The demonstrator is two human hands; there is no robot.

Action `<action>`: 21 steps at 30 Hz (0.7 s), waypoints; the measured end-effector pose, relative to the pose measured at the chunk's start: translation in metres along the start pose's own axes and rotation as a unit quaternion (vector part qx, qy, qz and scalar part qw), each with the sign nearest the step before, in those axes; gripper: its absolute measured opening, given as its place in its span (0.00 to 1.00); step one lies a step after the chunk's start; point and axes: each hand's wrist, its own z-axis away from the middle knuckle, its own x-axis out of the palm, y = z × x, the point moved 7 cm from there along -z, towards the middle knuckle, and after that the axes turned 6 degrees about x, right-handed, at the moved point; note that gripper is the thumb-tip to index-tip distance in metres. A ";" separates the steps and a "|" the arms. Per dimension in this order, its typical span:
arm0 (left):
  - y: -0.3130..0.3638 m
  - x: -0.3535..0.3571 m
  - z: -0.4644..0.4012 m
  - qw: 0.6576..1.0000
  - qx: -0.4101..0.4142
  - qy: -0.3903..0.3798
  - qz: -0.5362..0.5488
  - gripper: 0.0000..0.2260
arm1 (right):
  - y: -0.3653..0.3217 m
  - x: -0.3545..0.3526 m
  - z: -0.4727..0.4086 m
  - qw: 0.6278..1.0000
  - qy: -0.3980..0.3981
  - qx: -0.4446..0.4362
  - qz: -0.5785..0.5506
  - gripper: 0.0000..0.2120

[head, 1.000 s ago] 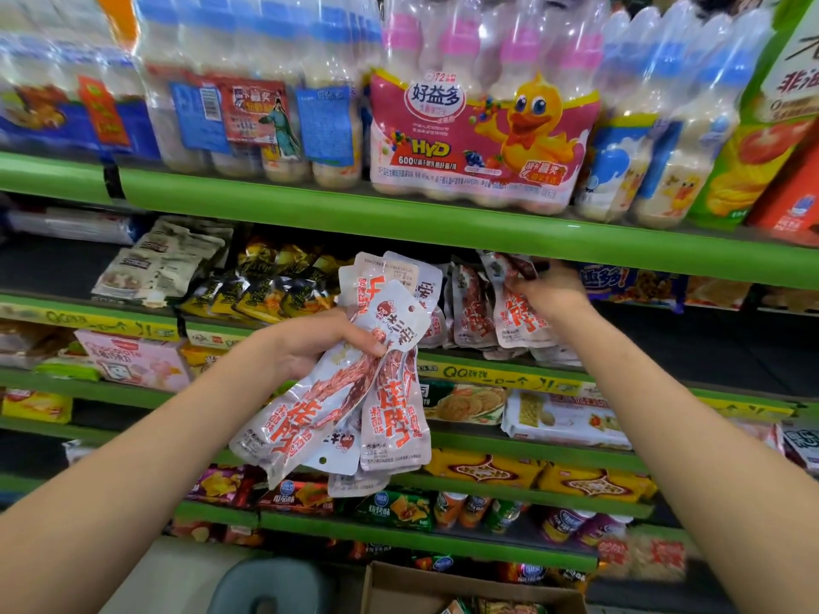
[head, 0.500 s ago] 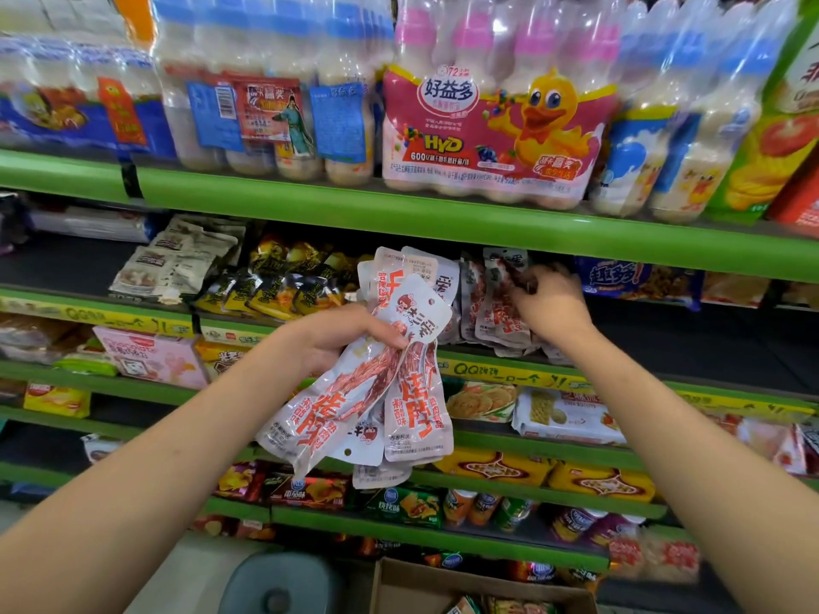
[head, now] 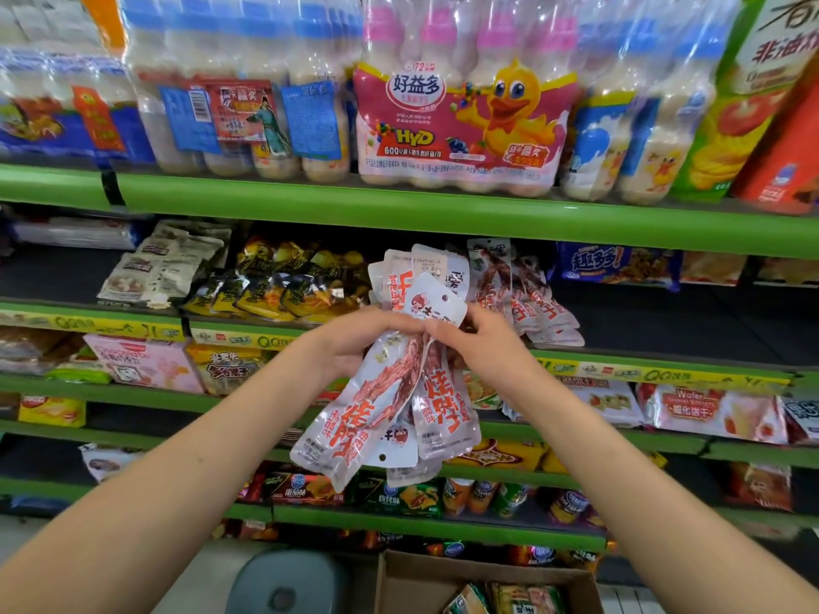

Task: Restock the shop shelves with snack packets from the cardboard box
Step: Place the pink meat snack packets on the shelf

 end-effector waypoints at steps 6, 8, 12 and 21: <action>-0.004 0.010 -0.001 0.998 0.019 0.016 0.065 0.26 | -0.002 -0.001 0.008 0.998 0.055 0.016 -0.034 0.07; -0.004 0.007 -0.001 0.995 0.018 0.047 0.085 0.25 | -0.002 -0.003 0.009 0.996 0.078 0.022 -0.020 0.08; -0.007 0.008 0.003 0.993 -0.002 0.075 0.089 0.21 | -0.003 -0.002 0.013 0.996 0.076 0.014 -0.034 0.11; -0.009 -0.006 0.029 0.995 -0.011 0.104 0.002 0.21 | 0.015 -0.011 0.013 0.954 0.069 0.114 -0.270 0.08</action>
